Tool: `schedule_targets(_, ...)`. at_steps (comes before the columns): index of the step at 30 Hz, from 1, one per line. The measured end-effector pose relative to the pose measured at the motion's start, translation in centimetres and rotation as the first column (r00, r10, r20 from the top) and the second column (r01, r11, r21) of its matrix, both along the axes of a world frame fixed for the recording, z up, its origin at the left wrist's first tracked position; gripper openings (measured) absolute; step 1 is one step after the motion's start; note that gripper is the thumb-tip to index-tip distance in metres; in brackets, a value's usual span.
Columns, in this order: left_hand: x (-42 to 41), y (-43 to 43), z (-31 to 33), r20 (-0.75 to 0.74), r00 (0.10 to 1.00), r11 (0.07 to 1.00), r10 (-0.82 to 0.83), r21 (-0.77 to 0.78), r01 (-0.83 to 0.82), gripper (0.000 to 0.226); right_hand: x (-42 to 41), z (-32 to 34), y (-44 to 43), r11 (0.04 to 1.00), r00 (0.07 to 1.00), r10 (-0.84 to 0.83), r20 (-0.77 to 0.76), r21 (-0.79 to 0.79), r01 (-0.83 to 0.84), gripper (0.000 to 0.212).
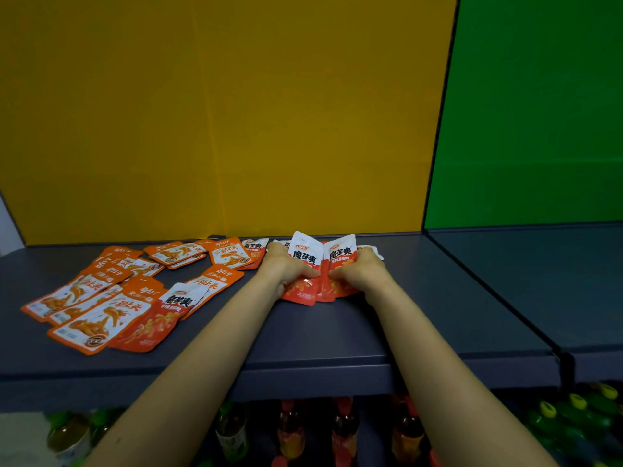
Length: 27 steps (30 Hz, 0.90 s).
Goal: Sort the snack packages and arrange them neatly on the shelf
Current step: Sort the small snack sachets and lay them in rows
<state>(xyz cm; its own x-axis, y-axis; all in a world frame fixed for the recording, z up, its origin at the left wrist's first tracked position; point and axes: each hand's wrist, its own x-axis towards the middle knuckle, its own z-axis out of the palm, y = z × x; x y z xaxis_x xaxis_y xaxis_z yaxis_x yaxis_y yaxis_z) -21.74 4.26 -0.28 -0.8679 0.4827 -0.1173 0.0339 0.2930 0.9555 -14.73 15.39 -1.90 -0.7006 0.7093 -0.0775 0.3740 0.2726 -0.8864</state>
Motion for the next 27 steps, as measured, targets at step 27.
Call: schedule_targets(27,1.2,-1.1,0.6,0.234,0.942,0.933,-0.24,0.323,0.157,0.018,8.2,0.9,2.5,0.942,0.91,-0.112,-0.4,-0.333,-0.03,0.014)
